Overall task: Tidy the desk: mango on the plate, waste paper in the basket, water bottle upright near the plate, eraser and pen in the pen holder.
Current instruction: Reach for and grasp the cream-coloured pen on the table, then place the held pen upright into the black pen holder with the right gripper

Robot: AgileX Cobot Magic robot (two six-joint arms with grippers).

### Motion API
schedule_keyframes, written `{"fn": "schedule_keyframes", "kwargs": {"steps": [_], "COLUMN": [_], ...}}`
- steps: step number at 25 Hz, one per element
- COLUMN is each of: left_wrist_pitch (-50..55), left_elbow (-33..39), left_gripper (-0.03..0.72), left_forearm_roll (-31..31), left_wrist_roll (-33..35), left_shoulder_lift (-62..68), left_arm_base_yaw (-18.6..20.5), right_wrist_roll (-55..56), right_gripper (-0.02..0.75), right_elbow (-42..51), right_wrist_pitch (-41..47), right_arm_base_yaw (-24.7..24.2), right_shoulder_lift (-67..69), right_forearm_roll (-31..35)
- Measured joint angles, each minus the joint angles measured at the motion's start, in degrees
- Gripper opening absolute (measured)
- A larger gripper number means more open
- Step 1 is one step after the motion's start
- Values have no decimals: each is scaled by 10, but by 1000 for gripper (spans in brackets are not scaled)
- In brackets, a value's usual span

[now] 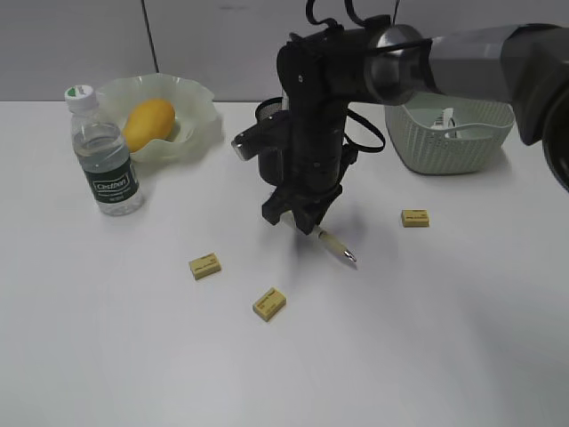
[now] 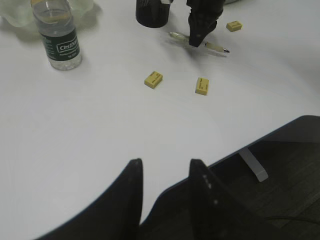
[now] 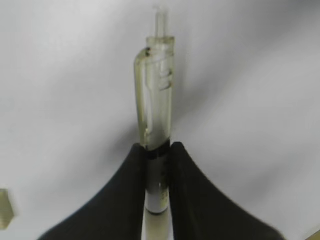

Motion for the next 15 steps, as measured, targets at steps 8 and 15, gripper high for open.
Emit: {"fn": "schedule_keyframes", "kwargs": {"steps": [8,15], "left_wrist_pitch": [0,0], "left_elbow": [0,0], "left_gripper": [239,239], "left_forearm_roll": [0,0], "left_wrist_roll": [0,0], "left_shoulder_lift": [0,0], "left_arm_base_yaw": [0,0], "right_wrist_roll": [-14,-14], "right_gripper": [113,113], "right_elbow": [-4,12], "right_wrist_pitch": [4,-18], "right_arm_base_yaw": [0,-10], "right_shoulder_lift": [-83,-187], "right_forearm_roll": [18,23]}}
